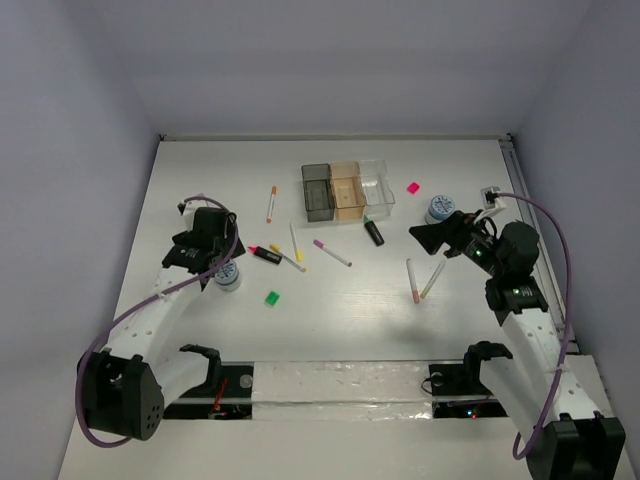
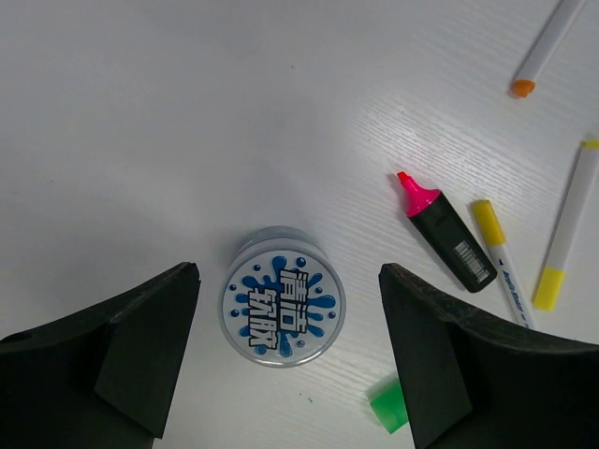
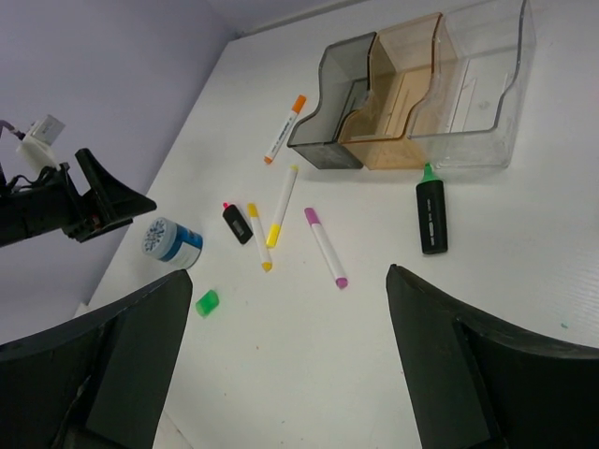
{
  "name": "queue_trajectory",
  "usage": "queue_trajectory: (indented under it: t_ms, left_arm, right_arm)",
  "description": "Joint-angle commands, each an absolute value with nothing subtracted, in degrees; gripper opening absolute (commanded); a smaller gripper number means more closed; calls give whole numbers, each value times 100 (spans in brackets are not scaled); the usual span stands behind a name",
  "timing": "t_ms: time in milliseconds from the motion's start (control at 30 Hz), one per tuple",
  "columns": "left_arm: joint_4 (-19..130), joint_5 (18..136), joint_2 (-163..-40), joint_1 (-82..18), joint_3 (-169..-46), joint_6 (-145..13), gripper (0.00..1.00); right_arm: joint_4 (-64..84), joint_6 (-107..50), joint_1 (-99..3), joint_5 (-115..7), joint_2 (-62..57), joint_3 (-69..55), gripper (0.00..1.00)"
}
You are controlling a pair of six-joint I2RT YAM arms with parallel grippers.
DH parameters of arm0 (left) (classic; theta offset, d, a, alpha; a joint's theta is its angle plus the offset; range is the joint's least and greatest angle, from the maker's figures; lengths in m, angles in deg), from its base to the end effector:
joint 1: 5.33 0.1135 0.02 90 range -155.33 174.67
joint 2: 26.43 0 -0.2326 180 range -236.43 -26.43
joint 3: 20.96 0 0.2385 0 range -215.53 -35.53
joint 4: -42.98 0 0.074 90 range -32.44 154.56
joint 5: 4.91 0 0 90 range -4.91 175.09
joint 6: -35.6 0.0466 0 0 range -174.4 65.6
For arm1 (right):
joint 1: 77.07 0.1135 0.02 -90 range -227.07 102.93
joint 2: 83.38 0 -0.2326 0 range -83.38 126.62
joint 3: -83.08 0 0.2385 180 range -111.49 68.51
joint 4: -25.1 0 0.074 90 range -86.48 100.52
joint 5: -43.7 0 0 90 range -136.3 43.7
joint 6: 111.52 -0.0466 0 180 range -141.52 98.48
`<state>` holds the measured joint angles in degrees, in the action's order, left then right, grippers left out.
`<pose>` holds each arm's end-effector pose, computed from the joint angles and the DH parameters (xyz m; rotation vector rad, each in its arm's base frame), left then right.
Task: Sort the stationery into containers
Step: Pick up the stationery from the center of the board.
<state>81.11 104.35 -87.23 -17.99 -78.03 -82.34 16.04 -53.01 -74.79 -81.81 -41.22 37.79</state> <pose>0.2301 -0.0359 0.2223 -0.4673 2.2033 0.0094 0.1958 0.0349 0.2711 -0.0456 1.7462 0.9537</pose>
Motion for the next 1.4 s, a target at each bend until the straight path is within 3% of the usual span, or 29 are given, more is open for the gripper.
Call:
queue_trajectory:
  t_ms: [0, 500, 1033, 1233, 1267, 1367]
  left_arm:
    - [8058, 10758, -8716, -1825, -7737, -8313, 76]
    - [8296, 10952, -9349, -2299, -7754, -8630, 89]
    - [7874, 9977, -9754, -2185, -7701, -8498, 84]
    - [7918, 10082, -9587, -2185, -7675, -8524, 58]
    - [7927, 10073, -9595, -2185, -7684, -8524, 36]
    - [8146, 10248, -9464, -2185, -7859, -8551, 0]
  right_arm:
    - [1729, -5237, -7373, -8207, -4067, 3485, 91]
    - [1553, -5132, -7215, -8075, -3908, 3397, 98]
    - [1430, -5088, -7215, -8023, -3882, 3353, 94]
    - [1404, -5088, -7215, -8023, -3846, 3344, 93]
    - [1395, -5088, -7215, -8023, -3838, 3353, 92]
    - [1404, -5097, -7215, -8031, -3829, 3344, 92]
